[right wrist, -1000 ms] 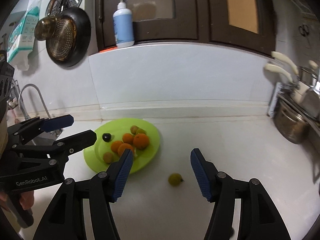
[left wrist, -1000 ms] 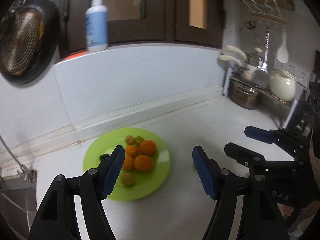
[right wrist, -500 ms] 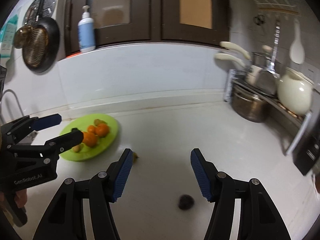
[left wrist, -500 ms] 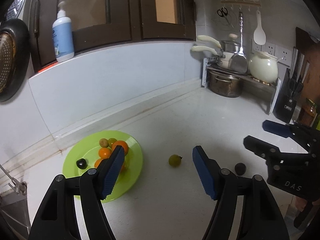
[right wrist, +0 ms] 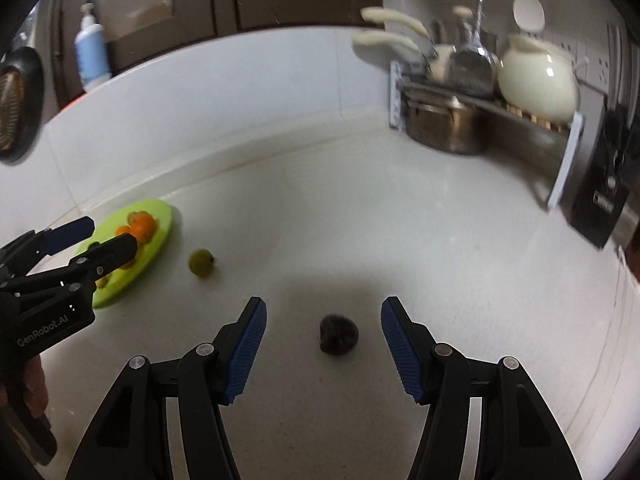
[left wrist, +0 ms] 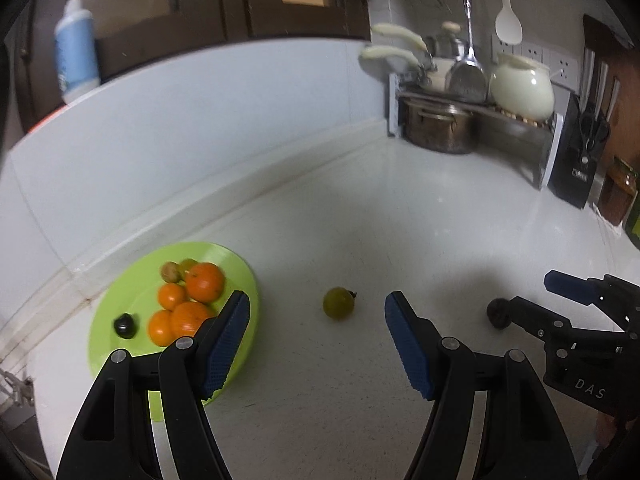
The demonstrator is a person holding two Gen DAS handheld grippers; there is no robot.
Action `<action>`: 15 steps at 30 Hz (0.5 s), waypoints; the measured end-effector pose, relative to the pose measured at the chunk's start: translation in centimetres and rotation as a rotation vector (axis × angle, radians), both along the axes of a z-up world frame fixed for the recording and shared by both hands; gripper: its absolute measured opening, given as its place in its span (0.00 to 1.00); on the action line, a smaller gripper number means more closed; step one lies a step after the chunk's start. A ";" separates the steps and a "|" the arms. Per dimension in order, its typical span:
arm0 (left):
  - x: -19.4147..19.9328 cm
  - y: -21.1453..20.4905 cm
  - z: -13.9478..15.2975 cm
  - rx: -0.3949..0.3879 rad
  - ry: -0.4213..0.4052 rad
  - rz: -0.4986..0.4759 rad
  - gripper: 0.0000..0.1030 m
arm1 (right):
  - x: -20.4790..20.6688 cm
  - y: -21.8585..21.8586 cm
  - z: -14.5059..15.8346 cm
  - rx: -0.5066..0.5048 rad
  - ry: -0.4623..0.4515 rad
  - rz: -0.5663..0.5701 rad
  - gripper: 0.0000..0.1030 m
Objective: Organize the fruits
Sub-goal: 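Move both open tools away from the plate toward the last loose fruits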
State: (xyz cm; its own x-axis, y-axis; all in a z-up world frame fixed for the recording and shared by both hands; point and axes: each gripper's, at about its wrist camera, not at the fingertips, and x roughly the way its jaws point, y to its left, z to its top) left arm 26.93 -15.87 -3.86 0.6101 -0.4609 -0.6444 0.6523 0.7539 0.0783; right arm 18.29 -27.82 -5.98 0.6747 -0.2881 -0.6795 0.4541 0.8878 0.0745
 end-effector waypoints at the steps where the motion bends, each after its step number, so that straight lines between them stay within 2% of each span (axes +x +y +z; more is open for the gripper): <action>1: 0.3 -0.2 -0.4 0.006 0.012 -0.007 0.67 | 0.1 -0.2 -0.4 0.012 0.010 -0.005 0.59; 5: 1.4 -1.2 -1.7 0.024 0.051 -0.026 0.66 | 0.8 -1.0 -2.1 0.064 0.051 -0.029 0.57; 7: 1.8 -1.5 -2.3 0.037 0.055 -0.027 0.65 | 1.1 -1.1 -2.7 0.084 0.066 -0.033 0.54; 10: 2.5 -2.2 -3.3 0.057 0.080 -0.031 0.61 | 1.5 -1.2 -3.5 0.093 0.088 -0.033 0.53; 15: 3.4 -2.8 -4.3 0.062 0.110 -0.033 0.52 | 2.1 -1.5 -4.4 0.090 0.119 -0.043 0.44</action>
State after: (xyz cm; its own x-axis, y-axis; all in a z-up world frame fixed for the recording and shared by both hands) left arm 30.32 -18.63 -8.20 0.5195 -0.4368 -0.7344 0.6840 0.7277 0.0511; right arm 20.41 -29.28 -10.36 0.5760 -0.2490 -0.7786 0.5020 0.8595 0.0965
